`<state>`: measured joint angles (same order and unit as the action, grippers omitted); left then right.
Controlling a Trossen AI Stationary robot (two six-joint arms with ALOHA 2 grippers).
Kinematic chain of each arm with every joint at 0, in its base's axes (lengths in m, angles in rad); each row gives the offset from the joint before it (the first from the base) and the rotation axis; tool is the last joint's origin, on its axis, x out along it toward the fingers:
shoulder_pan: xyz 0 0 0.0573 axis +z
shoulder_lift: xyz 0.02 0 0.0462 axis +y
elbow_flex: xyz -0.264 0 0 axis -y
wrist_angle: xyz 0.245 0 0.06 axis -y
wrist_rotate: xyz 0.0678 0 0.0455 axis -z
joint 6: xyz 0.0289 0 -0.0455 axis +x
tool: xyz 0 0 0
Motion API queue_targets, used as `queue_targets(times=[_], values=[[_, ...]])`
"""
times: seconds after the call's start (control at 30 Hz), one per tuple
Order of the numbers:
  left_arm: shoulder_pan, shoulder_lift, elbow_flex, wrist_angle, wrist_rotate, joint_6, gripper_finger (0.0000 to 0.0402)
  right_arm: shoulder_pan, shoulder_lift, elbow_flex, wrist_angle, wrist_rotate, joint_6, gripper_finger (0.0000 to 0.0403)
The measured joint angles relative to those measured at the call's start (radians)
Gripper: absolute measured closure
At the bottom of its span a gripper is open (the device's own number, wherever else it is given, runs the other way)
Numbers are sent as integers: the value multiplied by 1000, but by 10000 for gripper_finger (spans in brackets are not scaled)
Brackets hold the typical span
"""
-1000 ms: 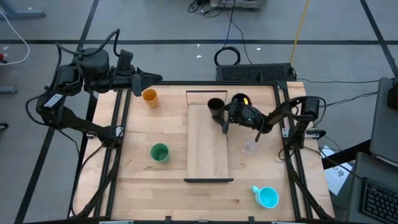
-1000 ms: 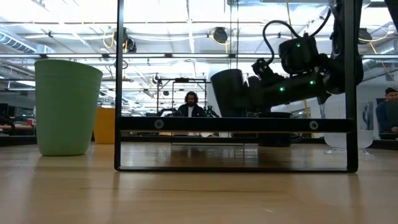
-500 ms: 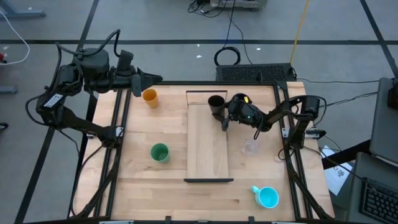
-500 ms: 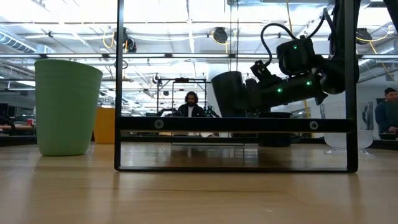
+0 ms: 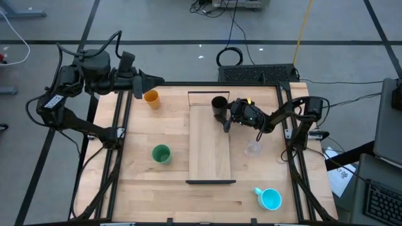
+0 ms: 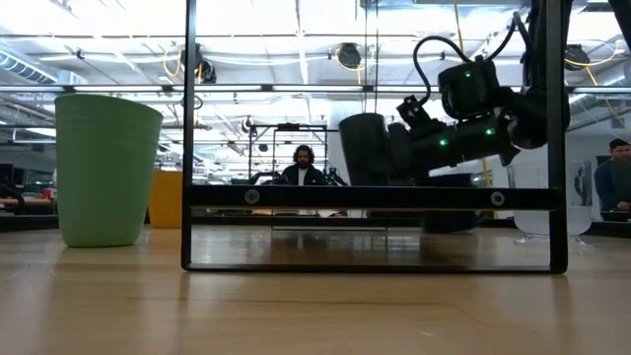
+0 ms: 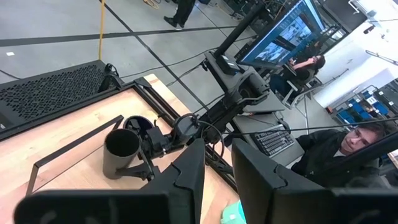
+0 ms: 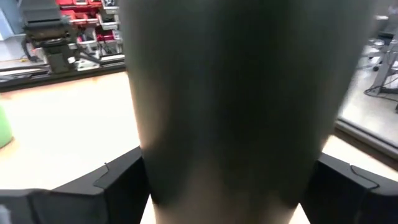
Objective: Stack small to large cups/mugs on shelf
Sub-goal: Put the black cup on the shelf
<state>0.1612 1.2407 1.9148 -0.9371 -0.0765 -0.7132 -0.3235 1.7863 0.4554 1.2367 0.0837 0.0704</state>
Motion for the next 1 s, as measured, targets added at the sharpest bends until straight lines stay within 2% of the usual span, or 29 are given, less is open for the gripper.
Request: queue_targets(times=[0.77, 1.0], values=[[-1, 0, 0, -1, 31, -2, 320, 27, -3, -1, 7, 0, 49, 71], [-1, 0, 0, -2, 32, -1, 320, 53, -6, 16, -132, -6, 37, 71]])
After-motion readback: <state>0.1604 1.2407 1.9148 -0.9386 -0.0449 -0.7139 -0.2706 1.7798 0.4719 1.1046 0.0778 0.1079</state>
